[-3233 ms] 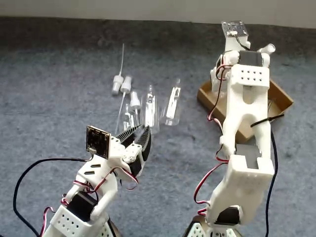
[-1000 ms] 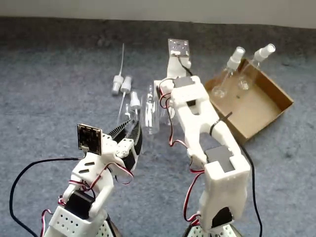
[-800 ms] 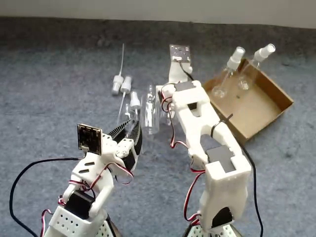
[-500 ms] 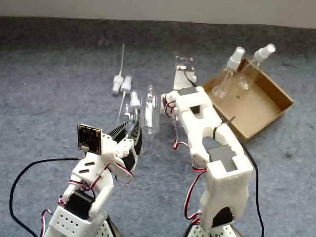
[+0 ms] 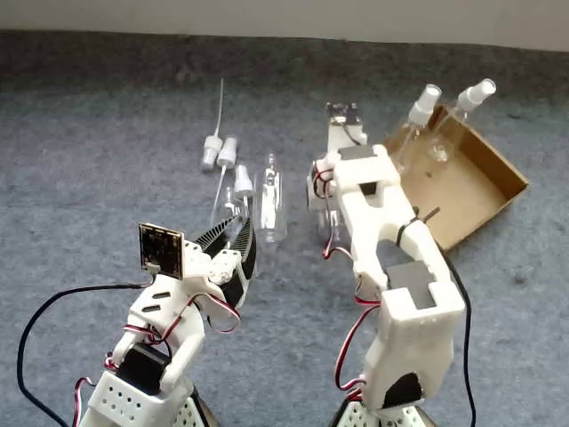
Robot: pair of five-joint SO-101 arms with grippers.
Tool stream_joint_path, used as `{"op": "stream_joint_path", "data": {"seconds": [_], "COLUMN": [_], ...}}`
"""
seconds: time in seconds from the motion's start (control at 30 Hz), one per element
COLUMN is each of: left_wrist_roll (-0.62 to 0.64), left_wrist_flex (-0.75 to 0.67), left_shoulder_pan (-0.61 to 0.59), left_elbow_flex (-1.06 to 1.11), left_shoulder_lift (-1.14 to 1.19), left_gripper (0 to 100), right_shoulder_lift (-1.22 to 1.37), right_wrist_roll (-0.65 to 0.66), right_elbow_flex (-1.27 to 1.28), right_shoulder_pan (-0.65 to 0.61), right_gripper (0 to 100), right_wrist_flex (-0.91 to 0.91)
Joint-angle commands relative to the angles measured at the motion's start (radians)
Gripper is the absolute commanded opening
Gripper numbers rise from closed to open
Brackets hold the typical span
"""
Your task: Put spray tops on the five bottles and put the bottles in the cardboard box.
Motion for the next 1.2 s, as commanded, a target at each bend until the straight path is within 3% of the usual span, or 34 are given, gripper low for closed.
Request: {"op": "stream_joint_path", "data": {"seconds": [0.0, 0.43, 0.63, 0.83, 1.17], "left_wrist_roll": [0.002, 0.002, 0.002, 0.002, 0.002], "left_wrist_flex": [0.003, 0.003, 0.003, 0.003, 0.003], "left_shoulder_pan": [-0.001, -0.001, -0.001, -0.001, -0.001], "left_elbow_flex": [0.019, 0.019, 0.019, 0.019, 0.019], "left_shoulder_lift": [-0.008, -0.008, -0.008, -0.008, -0.008], "left_gripper": [1, 1, 1, 1, 1], "right_shoulder_lift": [-0.151, -0.615, -0.768, -0.805, -0.796], "right_wrist_roll": [0.023, 0.023, 0.058, 0.301, 0.433], "right_elbow_flex": [-0.113, -0.165, 0.018, 0.3, 0.779], "right_shoulder_pan": [0.028, 0.035, 0.035, 0.036, 0.038], "right_gripper": [6.7, 6.7, 6.7, 6.7, 6.7], "right_wrist_flex": [0.15, 0.383, 0.417, 0.297, -0.113]}}
